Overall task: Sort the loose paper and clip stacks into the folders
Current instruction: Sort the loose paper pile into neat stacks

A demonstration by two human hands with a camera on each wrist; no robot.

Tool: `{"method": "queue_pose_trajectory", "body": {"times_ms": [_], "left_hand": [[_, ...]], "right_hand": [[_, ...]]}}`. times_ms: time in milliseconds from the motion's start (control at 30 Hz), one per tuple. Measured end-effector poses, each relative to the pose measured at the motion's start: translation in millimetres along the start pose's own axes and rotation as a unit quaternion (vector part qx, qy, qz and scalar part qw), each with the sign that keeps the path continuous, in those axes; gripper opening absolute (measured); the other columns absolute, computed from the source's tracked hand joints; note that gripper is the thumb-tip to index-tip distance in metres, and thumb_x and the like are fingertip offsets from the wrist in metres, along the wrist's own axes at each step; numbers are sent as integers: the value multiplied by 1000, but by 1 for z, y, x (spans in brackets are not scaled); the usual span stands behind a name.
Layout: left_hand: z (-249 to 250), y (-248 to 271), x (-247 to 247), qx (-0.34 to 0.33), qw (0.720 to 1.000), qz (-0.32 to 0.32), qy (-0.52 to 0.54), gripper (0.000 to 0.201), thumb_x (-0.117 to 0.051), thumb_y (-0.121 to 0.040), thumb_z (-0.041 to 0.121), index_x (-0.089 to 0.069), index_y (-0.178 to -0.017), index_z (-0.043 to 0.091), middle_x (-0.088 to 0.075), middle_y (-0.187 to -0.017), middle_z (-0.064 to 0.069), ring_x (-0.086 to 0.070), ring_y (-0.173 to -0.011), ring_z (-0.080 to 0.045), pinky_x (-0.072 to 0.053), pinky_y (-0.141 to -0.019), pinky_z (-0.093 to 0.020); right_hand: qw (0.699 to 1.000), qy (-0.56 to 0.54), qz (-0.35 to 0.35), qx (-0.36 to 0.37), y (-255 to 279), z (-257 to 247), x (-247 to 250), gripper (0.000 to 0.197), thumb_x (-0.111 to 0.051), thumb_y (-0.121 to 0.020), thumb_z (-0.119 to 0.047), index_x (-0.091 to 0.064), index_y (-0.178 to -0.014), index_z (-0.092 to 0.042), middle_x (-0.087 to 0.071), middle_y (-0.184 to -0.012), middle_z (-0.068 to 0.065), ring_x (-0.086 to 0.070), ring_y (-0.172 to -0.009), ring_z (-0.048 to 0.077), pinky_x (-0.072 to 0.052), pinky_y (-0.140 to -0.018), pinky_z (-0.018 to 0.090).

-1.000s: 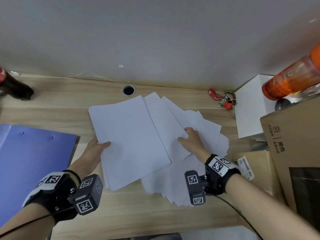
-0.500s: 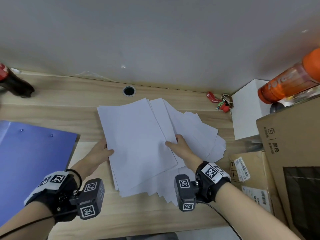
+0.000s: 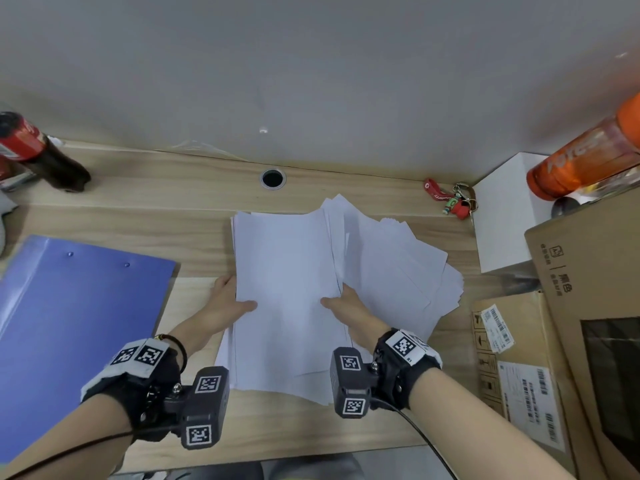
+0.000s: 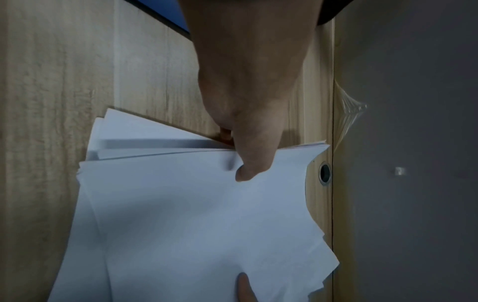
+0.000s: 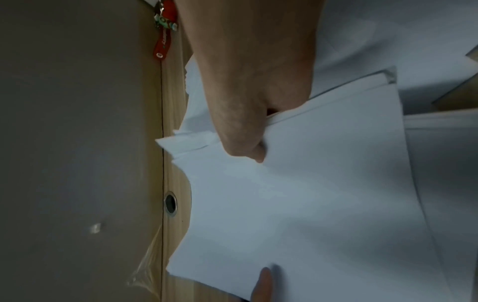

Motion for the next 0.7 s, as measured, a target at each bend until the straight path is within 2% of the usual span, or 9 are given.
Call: {"method": "queue_pose_trajectory", "body": {"times_ms": [100, 167, 233, 300, 367, 433, 567, 633, 700], "left_hand": [[1, 4, 7, -10, 999, 3, 30, 67, -67, -87, 27, -32, -145, 26, -30, -139, 8, -34, -130, -11, -32, -111, -34], [4, 7, 17, -38, 992, 9, 123, 76, -77, -77, 38, -39, -141, 28, -47, -138, 10, -48, -126, -10, -39, -107, -35], [18, 16, 30, -72, 973, 22, 217, 81, -82, -70, 43, -43, -139, 27, -60, -131, 11, -57, -120, -11, -45, -102, -34], [40, 25, 43, -111, 962, 18, 249, 81, -83, -66, 48, -49, -135, 25, -64, -128, 10, -60, -119, -11, -46, -100, -34], [72, 38, 54, -169, 952, 31, 252, 58, -81, -69, 42, -61, -120, 23, -71, -114, 13, -65, -109, -6, -49, -91, -28], [105, 54, 70, -229, 932, 89, 267, 25, -73, -80, 20, -65, -104, 25, -74, -96, 21, -68, -95, 3, -49, -83, -17], [139, 84, 101, -339, 882, 143, 294, 33, -69, -80, 0, -63, -103, 23, -74, -96, 19, -68, -95, 0, -50, -80, -13], [131, 86, 105, -336, 886, 140, 287, 34, -72, -76, 2, -64, -103, 21, -75, -93, 18, -69, -93, -1, -51, -79, -14], [119, 83, 100, -308, 907, 137, 252, 36, -79, -71, 10, -66, -102, 22, -75, -90, 19, -70, -89, 0, -52, -75, -13]], "right_hand": [[999, 3, -6, 33, 11, -12, -4, 32, -48, -95, -3, -51, -126, -12, -60, -111, 2, -58, -102, 19, -47, -73, 15], [998, -9, -13, 61, 28, -28, 3, 17, -51, -96, -6, -54, -107, -20, -61, -101, -6, -62, -101, 16, -48, -77, 18], [994, -28, -26, 98, 46, -47, 13, 16, -55, -95, -11, -52, -94, -26, -61, -96, -12, -62, -91, 7, -50, -85, 25], [988, -30, -30, 148, 62, -70, 23, 15, -61, -91, -13, -59, -101, -24, -69, -102, -6, -66, -97, 15, -51, -94, 33], [980, -36, -15, 196, 74, -94, 29, 19, -65, -88, -11, -63, -107, -16, -72, -103, 1, -68, -100, 19, -51, -95, 35], [969, -43, -2, 242, 87, -116, 30, 18, -66, -86, -8, -65, -102, -18, -74, -95, -4, -69, -96, 15, -51, -93, 32], [948, -78, 23, 307, 104, -141, 20, 18, -68, -85, -10, -66, -97, -24, -74, -93, -8, -68, -97, 7, -51, -87, 19], [948, -95, 29, 303, 98, -134, 6, 26, -65, -87, -8, -61, -104, -28, -72, -98, -14, -66, -97, 0, -48, -81, 10], [954, -120, 31, 273, 88, -119, -11, 36, -57, -88, -1, -55, -104, -33, -67, -96, -21, -63, -95, -2, -46, -76, 9]]}}
Point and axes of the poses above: each hand's wrist, its own y-axis away from the middle knuckle, its own x-axis out of the back of the hand, z = x × y, the point moved 3 cm from there along -y, towards the middle knuckle
